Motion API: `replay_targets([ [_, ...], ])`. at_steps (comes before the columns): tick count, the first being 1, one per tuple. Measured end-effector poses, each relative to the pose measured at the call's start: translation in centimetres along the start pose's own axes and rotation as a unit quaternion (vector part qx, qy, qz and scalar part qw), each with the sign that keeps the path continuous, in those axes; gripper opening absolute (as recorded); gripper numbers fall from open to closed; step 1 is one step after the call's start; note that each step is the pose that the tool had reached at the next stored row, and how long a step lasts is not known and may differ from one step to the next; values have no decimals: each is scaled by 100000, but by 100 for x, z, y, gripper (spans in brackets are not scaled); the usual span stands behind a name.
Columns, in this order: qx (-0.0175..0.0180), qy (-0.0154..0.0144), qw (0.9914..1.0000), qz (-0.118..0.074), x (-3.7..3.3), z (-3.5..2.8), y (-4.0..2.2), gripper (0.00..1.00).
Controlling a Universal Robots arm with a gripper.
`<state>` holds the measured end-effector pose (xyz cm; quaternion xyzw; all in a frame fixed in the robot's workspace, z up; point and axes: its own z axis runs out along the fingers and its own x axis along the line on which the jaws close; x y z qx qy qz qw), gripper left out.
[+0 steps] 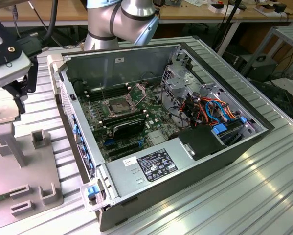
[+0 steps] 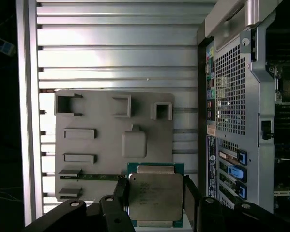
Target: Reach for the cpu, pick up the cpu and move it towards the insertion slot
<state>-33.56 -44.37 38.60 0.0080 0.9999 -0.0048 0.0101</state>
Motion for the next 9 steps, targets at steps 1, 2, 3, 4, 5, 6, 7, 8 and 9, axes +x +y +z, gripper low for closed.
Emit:
replay_targets([
  [1,-4,-3,100000,-1,-15,1,0,55],
  [2,0,1,100000,2,-25,1,1,55],
  [3,0,0,100000,2,-38,1,1,55],
  [4,2,3,100000,3,-46,1,1,55],
  [5,-2,-3,100000,1,-60,2,1,55],
  [6,-4,-3,100000,4,-75,2,1,55],
  [7,2,3,100000,2,-88,2,2,55],
  [8,0,-1,100000,2,-106,2,2,55],
  [9,1,0,100000,2,-119,3,2,55],
])
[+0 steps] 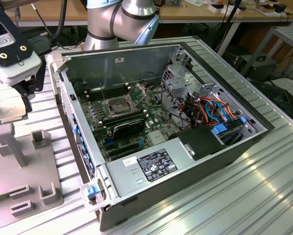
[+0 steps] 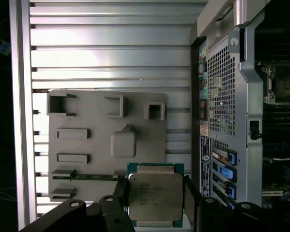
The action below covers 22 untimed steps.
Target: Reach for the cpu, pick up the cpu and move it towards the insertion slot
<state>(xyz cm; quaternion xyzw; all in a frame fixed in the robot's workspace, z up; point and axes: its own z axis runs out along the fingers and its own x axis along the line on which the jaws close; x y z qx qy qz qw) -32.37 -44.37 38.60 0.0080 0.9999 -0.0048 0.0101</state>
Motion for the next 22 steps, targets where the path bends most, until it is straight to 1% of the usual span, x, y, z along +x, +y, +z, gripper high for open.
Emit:
replay_targets([
  [1,1,1,100000,4,-19,0,1,55],
  [5,0,1,100000,-1,-48,1,1,55],
  [7,-1,-4,100000,-1,-87,2,1,55],
  [11,-1,-1,100000,0,-126,3,2,55],
  [15,0,-1,100000,2,-186,4,3,55],
  [18,4,2,100000,1,-250,5,4,55],
  [22,-3,-2,100000,0,-308,7,5,55],
])
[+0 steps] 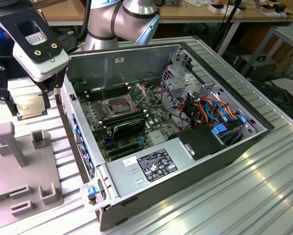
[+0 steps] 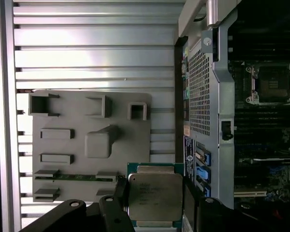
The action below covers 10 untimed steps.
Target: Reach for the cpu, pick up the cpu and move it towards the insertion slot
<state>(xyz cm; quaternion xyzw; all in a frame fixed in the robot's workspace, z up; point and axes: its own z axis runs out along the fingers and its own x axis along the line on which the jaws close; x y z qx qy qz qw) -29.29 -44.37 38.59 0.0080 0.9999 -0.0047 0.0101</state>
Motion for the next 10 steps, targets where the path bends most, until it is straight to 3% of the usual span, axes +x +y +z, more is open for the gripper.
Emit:
replay_targets([
  [5,4,1,100000,1,-118,2,2,55],
  [10,3,1,100000,3,-192,4,3,55],
])
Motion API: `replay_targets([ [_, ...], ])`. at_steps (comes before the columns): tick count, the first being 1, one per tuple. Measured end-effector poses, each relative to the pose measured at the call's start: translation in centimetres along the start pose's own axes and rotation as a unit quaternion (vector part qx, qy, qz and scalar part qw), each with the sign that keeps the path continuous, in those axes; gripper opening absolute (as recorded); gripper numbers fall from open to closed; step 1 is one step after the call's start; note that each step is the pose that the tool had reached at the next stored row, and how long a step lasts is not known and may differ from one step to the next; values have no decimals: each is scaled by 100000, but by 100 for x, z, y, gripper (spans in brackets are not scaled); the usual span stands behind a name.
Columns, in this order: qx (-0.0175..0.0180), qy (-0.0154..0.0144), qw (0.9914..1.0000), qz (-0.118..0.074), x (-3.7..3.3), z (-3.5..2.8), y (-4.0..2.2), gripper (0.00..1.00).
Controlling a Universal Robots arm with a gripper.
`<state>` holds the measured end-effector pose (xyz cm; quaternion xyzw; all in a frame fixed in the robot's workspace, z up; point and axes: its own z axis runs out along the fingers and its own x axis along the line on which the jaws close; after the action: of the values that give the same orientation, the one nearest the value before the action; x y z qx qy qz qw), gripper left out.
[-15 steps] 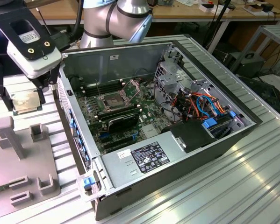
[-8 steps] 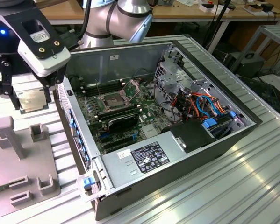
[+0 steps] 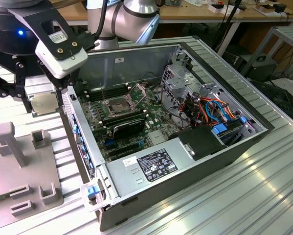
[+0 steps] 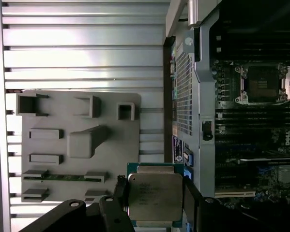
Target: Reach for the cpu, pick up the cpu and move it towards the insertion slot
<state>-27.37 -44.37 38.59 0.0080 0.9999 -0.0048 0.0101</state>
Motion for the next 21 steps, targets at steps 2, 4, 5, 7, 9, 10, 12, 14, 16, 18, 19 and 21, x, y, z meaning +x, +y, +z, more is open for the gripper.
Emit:
replay_targets([
  [2,1,0,100000,-4,-47,1,1,55],
  [4,1,-1,100000,-5,-106,2,2,55],
  [5,3,5,100000,-5,-115,2,2,55],
  [7,4,-1,100000,-2,-157,3,3,55],
  [9,5,1,100000,0,-184,3,3,55],
  [10,7,2,100000,-2,-205,4,3,55],
  [12,5,-1,100000,-1,-253,5,4,55],
  [14,11,1,100000,-4,-295,6,5,55],
  [16,10,1,100000,-3,-321,6,5,55],
  [18,11,1,100000,-1,-358,7,6,55],
  [19,14,1,100000,-1,-381,7,6,55],
  [21,14,1,100000,-4,-426,9,7,55],
])
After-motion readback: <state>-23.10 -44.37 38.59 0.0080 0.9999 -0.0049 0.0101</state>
